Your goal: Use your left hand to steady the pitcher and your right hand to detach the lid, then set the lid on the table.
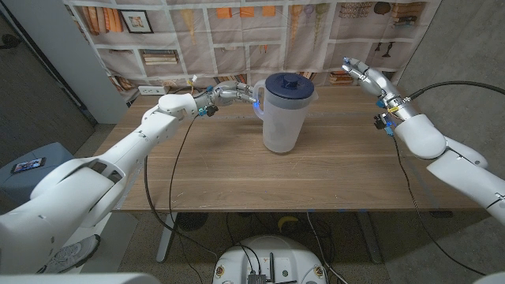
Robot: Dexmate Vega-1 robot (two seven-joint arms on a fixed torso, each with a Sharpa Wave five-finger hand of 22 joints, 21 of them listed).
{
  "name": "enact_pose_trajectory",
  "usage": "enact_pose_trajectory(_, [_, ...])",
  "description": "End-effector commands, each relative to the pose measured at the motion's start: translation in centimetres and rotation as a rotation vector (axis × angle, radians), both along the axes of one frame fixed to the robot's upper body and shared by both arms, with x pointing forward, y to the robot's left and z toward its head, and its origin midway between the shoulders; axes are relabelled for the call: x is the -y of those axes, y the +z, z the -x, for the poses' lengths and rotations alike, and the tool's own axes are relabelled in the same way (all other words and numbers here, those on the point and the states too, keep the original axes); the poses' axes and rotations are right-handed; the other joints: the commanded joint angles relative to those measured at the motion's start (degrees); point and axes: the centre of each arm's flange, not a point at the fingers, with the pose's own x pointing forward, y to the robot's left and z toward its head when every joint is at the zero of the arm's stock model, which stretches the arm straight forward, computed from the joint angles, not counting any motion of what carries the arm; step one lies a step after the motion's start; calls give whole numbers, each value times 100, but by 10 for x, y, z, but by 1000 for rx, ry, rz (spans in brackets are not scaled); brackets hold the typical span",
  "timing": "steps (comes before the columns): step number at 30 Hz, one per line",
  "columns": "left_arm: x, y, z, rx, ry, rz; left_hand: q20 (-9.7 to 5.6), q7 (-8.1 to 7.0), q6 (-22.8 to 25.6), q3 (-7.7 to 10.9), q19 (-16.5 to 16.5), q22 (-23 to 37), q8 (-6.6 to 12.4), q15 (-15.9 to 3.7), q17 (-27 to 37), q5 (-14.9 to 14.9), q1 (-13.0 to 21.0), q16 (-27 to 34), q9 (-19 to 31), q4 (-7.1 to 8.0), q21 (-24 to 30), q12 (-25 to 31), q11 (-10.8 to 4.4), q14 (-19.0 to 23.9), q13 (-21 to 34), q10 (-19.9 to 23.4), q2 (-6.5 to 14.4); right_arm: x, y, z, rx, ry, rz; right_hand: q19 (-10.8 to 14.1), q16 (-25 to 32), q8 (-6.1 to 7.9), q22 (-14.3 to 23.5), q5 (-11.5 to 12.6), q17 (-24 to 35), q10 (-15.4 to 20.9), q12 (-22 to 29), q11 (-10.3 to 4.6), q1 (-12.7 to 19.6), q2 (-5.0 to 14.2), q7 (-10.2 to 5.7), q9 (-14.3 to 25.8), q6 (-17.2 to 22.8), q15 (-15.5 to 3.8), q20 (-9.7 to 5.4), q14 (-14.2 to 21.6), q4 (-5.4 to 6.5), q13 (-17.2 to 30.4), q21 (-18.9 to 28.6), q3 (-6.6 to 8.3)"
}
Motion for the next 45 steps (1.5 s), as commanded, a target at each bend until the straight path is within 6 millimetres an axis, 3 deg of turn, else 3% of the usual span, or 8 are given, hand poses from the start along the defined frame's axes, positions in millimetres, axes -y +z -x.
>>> enact_pose_trajectory(1, [3, 4, -3, 2, -9, -11, -851, 78, 346, -32, 48, 6, 33, -831, 26, 23, 415, 22, 28, 19, 14, -21, -196, 332, 19, 259, 439, -19, 24, 20, 54, -19, 168, 35, 16, -1, 28, -47, -4, 56, 21, -19, 240, 15, -87, 38, -74, 25, 60, 55, -183, 35, 14, 91])
enact_pose_trajectory(11, [5, 7, -4, 4, -16, -30, -850, 79, 362, -57, 49, 7, 37, -831, 25, 24, 430, 14, 30, 23, 10, -28, -196, 334, 22, 266, 443, -38, 43, 34, 71, -1, 285, 5, -2, -23, 30, -23, -31, 8, -13, -58, 670, 78, -195, 46, -252, 31, 129, 12, -527, 47, 1, 284])
enact_pose_trajectory(16, [6, 8, -4, 6, -14, -39, -850, 76, 355, -70, 45, 7, 34, -832, 27, 25, 438, 15, 31, 26, 7, -31, -195, 343, 24, 269, 447, -48, 49, 40, 81, 0, 342, 3, 13, -7, 29, 19, -39, 6, -14, -61, 847, 92, -196, 49, -271, 22, 116, 50, -635, 51, 1, 363])
enact_pose_trajectory(19, [7, 8, -3, 5, -14, -40, -851, 75, 360, -75, 42, 6, 35, -832, 27, 25, 441, 13, 31, 25, 5, -31, -195, 342, 25, 274, 445, -54, 52, 45, 99, -19, 368, -67, 40, 36, 30, 65, -42, 23, -7, -54, 1037, 75, -136, 58, -216, 111, 154, 115, -710, 58, -21, 435])
enact_pose_trajectory(27, [9, 9, -3, 5, -20, -49, -850, 75, 373, -99, 33, 5, 40, -832, 28, 24, 453, 9, 34, 26, -3, -31, -195, 346, 28, 290, 444, -69, 69, 51, 97, -38, 493, -123, 75, 91, 31, 118, -31, 197, 58, 19, 1222, -29, -93, 82, -129, 175, 337, 185, -728, 76, -21, 475])
enact_pose_trajectory(45, [13, 9, -4, -2, -37, -66, -848, 56, 405, -161, 32, 6, 51, -833, 36, 26, 481, 17, 38, 34, -12, -31, -196, 383, 38, 330, 452, -91, 99, 42, 80, -60, 681, -159, 128, 138, 32, 256, -7, 355, 106, -35, 1590, -121, -258, 116, -88, 130, 427, 287, -746, 113, -15, 589])
